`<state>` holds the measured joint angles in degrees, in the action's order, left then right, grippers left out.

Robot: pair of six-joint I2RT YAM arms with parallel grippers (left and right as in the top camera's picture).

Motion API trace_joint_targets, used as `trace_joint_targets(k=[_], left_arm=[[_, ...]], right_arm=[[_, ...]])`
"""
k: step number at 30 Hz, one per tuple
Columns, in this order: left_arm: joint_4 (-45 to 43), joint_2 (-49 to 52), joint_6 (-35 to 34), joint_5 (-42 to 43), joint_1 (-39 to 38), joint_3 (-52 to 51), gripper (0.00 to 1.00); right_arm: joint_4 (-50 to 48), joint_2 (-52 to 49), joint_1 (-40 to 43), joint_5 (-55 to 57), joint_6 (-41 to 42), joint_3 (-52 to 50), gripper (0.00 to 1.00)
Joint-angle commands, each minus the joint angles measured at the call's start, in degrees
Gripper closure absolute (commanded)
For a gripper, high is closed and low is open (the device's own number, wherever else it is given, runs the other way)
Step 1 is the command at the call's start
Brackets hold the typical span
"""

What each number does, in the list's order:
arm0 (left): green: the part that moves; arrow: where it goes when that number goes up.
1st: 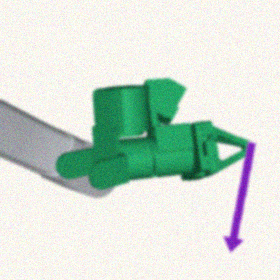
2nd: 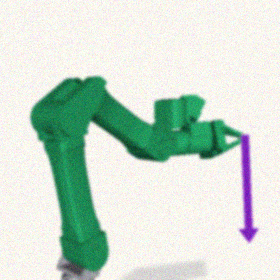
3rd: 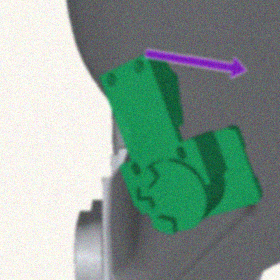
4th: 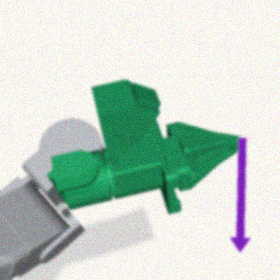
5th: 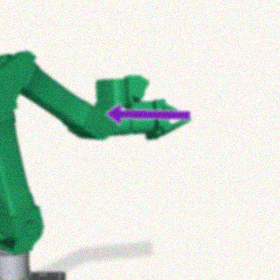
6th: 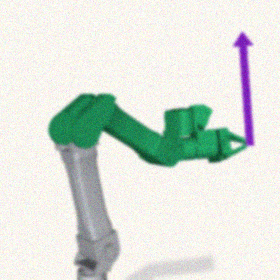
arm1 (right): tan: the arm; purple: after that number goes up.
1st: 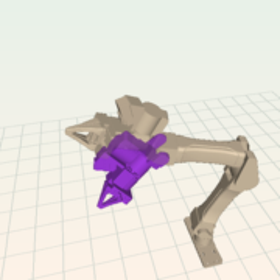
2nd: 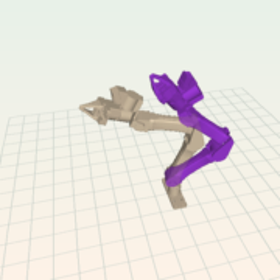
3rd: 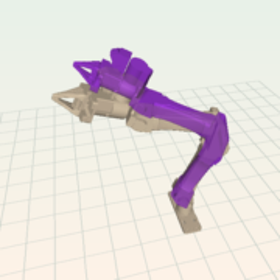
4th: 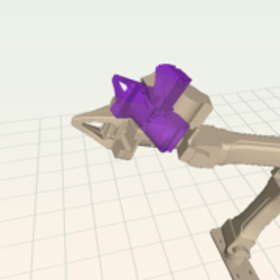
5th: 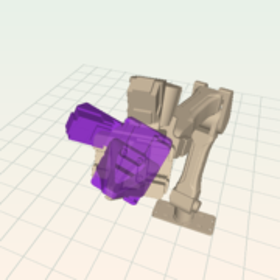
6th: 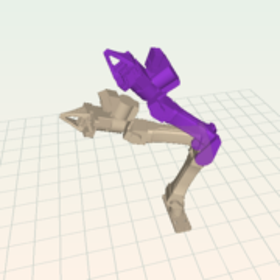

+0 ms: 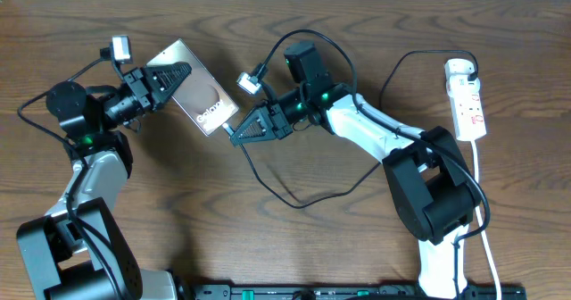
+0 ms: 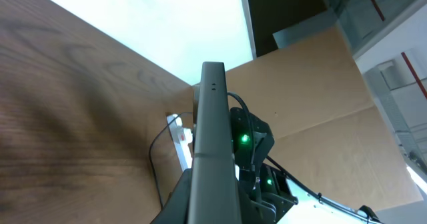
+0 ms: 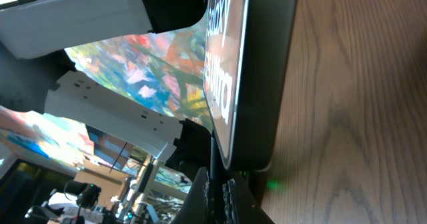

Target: Plug charger to phone and switch on socket

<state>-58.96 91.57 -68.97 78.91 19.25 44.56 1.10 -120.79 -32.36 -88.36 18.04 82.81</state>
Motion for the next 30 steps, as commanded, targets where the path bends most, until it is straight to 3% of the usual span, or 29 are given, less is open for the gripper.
trace_joint_targets(k=[1, 30], left_arm=[[-0.57, -0.35, 0.37, 0.11, -1.09, 0.83, 0.93], [-0.50, -0.35, 1.79, -0.31, -1.46, 0.76, 0.93]], right_arm=[[-0.33, 1.64, 0.55, 1.44, 1.25, 0.61, 0.99], [-0.74, 1.64, 2.27, -0.09, 1.16, 0.61, 0.99]])
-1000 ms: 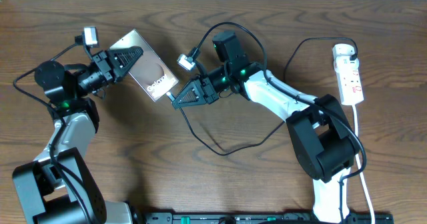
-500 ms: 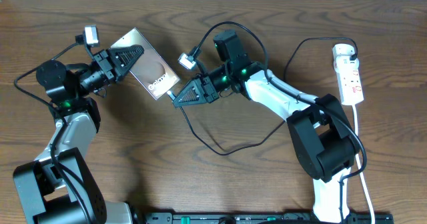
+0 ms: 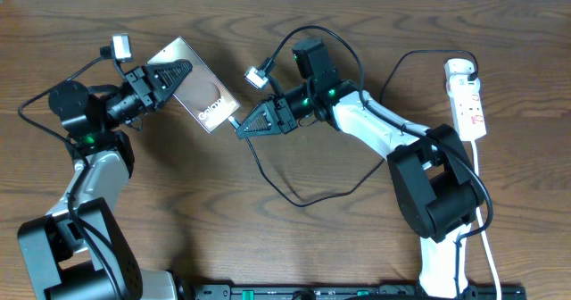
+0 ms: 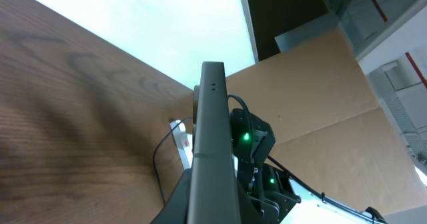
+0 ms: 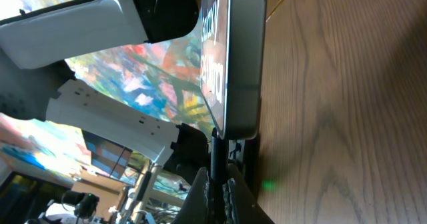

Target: Plug charger to phone and switch on socket

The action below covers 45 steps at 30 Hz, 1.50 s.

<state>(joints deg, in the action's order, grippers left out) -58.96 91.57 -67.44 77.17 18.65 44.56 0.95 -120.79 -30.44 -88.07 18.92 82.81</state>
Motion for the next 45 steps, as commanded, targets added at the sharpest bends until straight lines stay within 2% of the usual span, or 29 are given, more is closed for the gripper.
trace_joint_targets(k=[1, 17, 45], left_arm=[[-0.52, -0.35, 0.09, 1.31, -1.22, 0.76, 0.93], [-0.52, -0.35, 0.35, -0.11, -3.63, 0.68, 0.93], [-0.52, -0.35, -0.35, -0.28, -1.05, 0.68, 0.93]], right_arm=[[-0.70, 1.64, 0.35, -0.37, 0.31, 0.61, 0.99], [-0.94, 1.64, 0.35, -0.42, 0.35, 0.61, 0.99], [-0.96, 1.64, -0.92, -0.59, -0.33, 0.61, 0.99]])
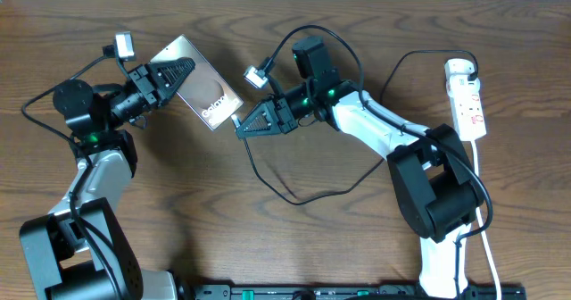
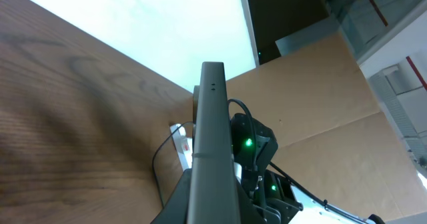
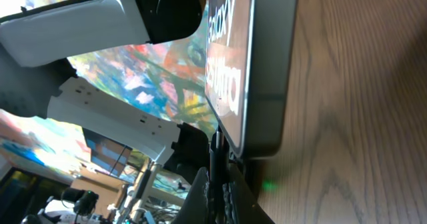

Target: Plug charger to phone and switch on socket

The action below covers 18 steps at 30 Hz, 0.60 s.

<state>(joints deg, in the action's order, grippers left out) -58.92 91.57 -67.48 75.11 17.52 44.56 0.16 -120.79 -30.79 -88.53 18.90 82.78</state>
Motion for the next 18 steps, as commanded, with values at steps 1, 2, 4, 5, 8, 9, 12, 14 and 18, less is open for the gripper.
trace_joint_targets(k=[1, 2, 4, 5, 8, 9, 12, 14, 18], left_arm=[[-0.57, -0.35, -0.31, 1.77, 0.11, 0.68, 0.93], [-0.57, -0.35, -0.31, 1.77, 0.09, 0.68, 0.93], [-0.57, -0.35, -0.46, 1.84, 0.09, 0.68, 0.93], [-0.57, -0.35, -0.52, 1.95, 0.09, 0.68, 0.93], [-0.57, -0.35, -0.59, 2.45, 0.09, 0.68, 0.93], [-0.57, -0.35, -0.81, 2.67, 0.09, 0.68, 0.93], [-0.57, -0.35, -1.38, 3.48, 0.09, 0.68, 0.93], [-0.57, -0.35, -1.38, 4.11, 0.09, 0.68, 0.93], [-0.59, -0.35, -1.38, 5.25, 0.09, 0.68, 0.93]], right_arm=[[-0.15, 1.64, -0.59, -0.13, -0.31, 0.61, 0.99], [-0.13, 1.64, -0.61, -0.15, -0.28, 0.61, 0.99], [0.00, 1.64, -0.79, -0.13, -0.28, 0.61, 0.99], [0.00, 1.64, -0.81, -0.13, -0.28, 0.61, 0.99], [0.02, 1.64, -0.81, -0.13, -0.28, 0.61, 0.99], [0.02, 1.64, -0.83, -0.13, -0.31, 0.61, 0.99], [0.02, 1.64, -0.96, -0.11, -0.33, 0.61, 0.99], [0.02, 1.64, -1.11, -0.04, -0.35, 0.61, 0.99], [0.02, 1.64, -1.70, 0.57, -0.55, 0.61, 0.99]])
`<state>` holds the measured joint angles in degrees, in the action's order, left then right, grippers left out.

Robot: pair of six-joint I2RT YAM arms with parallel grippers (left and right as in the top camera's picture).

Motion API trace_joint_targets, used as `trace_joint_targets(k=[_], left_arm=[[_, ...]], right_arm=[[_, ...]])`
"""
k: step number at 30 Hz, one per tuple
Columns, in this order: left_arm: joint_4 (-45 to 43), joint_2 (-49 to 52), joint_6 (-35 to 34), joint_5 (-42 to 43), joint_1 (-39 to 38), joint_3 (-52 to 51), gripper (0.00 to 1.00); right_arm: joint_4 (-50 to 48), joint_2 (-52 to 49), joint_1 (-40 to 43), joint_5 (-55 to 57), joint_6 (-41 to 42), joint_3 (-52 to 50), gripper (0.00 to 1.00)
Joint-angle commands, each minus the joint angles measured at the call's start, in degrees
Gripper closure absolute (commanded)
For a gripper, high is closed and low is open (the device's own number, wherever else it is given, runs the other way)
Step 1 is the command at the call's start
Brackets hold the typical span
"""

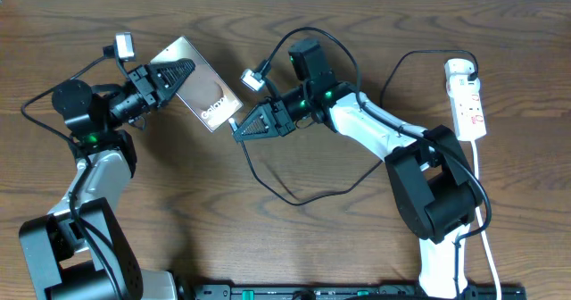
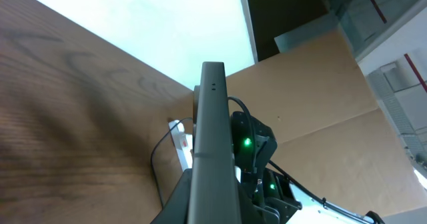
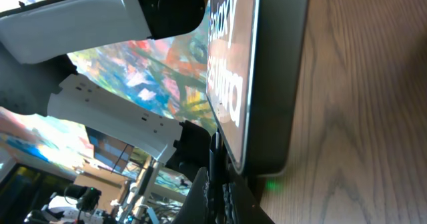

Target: Plug charger to phone and switch on socket

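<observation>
The phone [image 1: 203, 97], gold-backed with "Galaxy" lettering, is held up off the table with my left gripper [image 1: 176, 74] shut on it. In the left wrist view only its thin grey edge [image 2: 212, 131] shows, between the fingers. My right gripper [image 1: 239, 129] is shut on the charger plug [image 3: 215, 159], just right of the phone's lower end [image 3: 263, 84]. The plug tip reaches that end; whether it is in the port cannot be told. The black charger cable [image 1: 299, 198] loops across the table. The white socket strip [image 1: 467, 99] lies at the far right.
The brown wooden table [image 1: 178, 211] carries only the slack cable loop in its middle. The strip's white lead [image 1: 482, 202] runs down the right edge past the right arm's base [image 1: 433, 202]. A black bar [image 1: 339, 291] lies along the front edge.
My right gripper with the plug has moved slightly left, nearer the phone's lower end, which now fills more of the right wrist view. The left gripper and phone have barely moved.
My right gripper first held the plug close under the phone's lower end. A second later it stood a little further right, apart from the phone. It was still there 0.6 s ago and is now closer again. The left gripper held the phone throughout.
</observation>
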<state>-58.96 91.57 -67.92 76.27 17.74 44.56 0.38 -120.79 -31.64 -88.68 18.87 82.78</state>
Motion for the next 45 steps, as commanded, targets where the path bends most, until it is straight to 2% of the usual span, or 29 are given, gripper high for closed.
trace_joint_targets(k=[1, 10, 37, 45], left_arm=[[-0.52, -0.35, -0.94, 4.28, -0.13, 0.68, 0.93], [-0.52, -0.35, -0.94, 4.46, -0.13, 0.68, 0.93], [-3.80, -0.37, -0.92, 13.64, -0.11, 0.68, 0.93], [-3.76, -0.37, -0.94, 13.77, -0.13, 0.68, 0.93]], right_arm=[[-0.20, 1.64, -0.96, 0.72, -0.52, 0.61, 0.99], [-0.17, 1.64, -1.05, 0.98, -0.52, 0.61, 0.99], [-0.15, 1.64, -1.05, 1.11, -0.72, 0.57, 0.99], [-0.15, 1.64, -0.81, 1.11, -0.72, 0.57, 0.99]])
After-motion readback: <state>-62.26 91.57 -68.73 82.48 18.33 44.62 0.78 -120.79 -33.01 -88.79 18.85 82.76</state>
